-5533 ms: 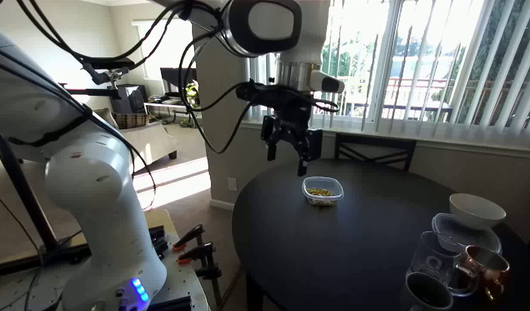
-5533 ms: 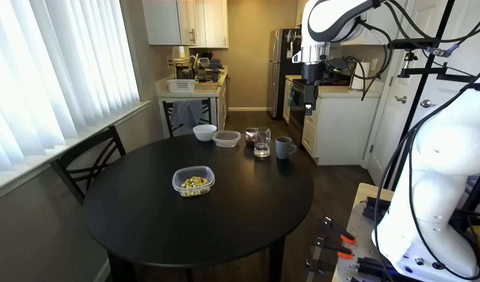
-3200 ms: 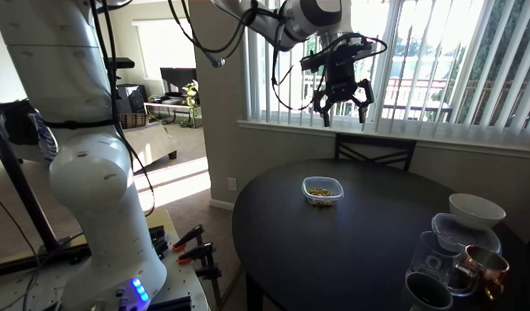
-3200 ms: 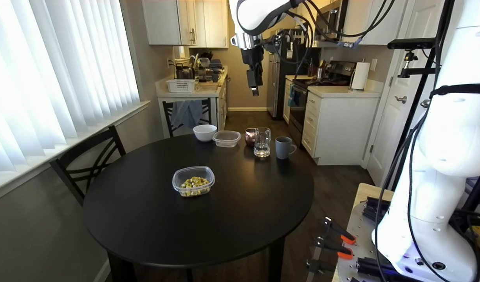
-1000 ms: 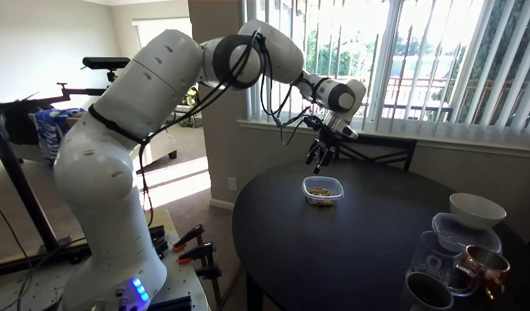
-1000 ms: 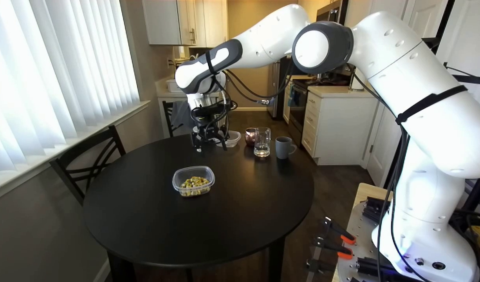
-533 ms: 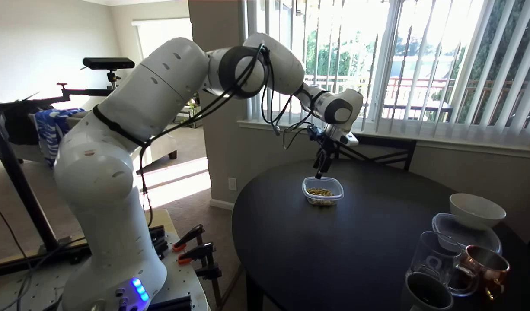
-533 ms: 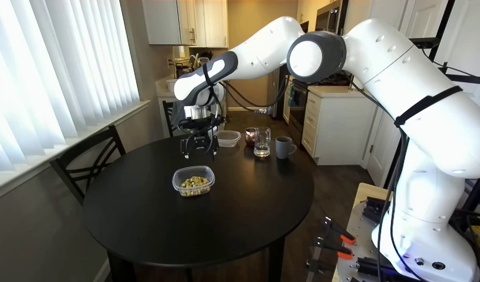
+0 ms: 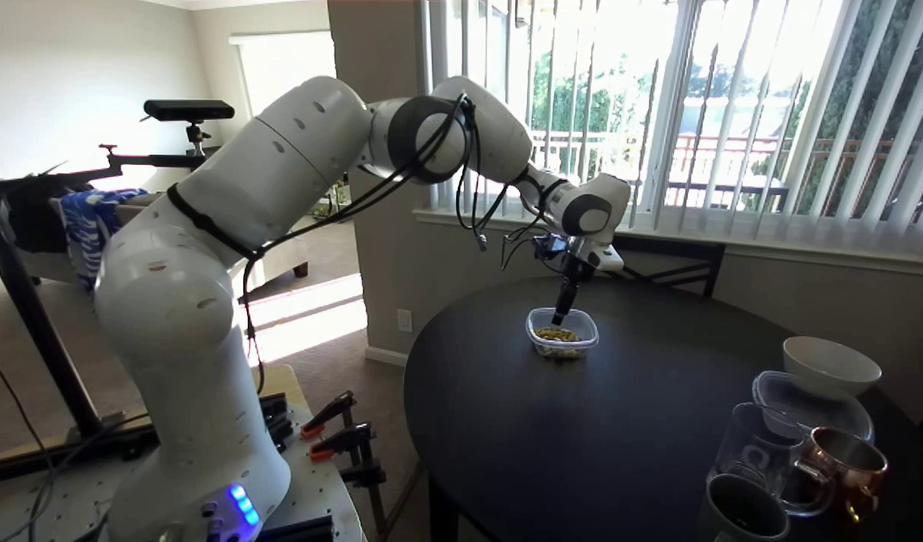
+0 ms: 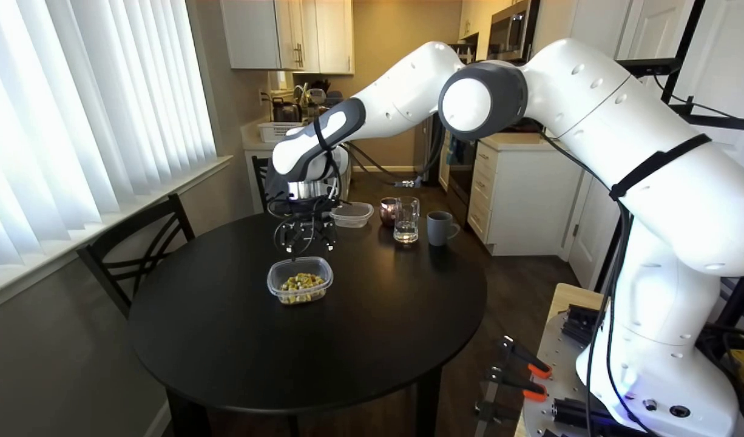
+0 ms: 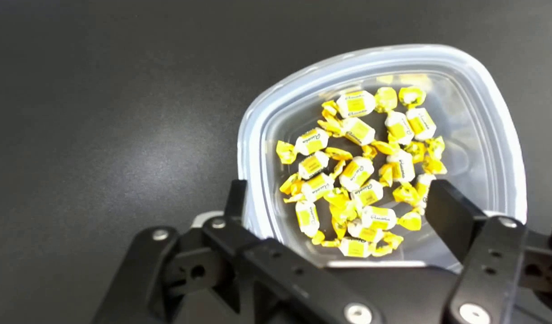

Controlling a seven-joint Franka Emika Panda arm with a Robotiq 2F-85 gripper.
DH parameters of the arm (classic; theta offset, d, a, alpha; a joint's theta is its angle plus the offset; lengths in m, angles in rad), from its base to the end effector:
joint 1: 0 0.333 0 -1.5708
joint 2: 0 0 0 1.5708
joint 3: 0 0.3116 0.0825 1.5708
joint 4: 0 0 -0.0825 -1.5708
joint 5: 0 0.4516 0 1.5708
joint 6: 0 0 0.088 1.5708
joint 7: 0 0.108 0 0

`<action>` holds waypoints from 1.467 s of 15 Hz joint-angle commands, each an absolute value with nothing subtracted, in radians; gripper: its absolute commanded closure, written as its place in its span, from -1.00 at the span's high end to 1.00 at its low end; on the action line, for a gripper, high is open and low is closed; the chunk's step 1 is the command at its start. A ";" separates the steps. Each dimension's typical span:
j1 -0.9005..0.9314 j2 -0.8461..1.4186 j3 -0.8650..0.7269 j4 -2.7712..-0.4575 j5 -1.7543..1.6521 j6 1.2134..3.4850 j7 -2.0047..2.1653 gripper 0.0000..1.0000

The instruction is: Lift the lunch box and pour the sweets on the table

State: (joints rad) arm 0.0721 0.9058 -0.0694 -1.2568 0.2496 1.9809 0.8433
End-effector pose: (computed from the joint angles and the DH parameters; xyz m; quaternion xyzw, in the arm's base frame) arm 0.7848 0.0291 0.1567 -0.8852 0.4493 0.1143 0.0374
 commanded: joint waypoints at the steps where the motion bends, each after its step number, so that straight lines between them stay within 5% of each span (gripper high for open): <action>1: 0.086 0.872 -0.093 -1.309 0.222 2.004 0.929 1.00; 9: 0.060 0.937 -0.111 -1.323 0.160 1.982 0.896 1.00; 10: 0.060 0.945 -0.111 -1.319 0.155 1.985 0.892 0.50; 12: 0.062 0.960 -0.107 -1.307 0.142 1.986 0.877 0.37; 22: 0.078 0.949 -0.089 -1.329 0.131 2.004 0.848 -0.97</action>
State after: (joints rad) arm 0.0801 0.9682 -0.0925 -1.3050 0.1429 1.9831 0.8709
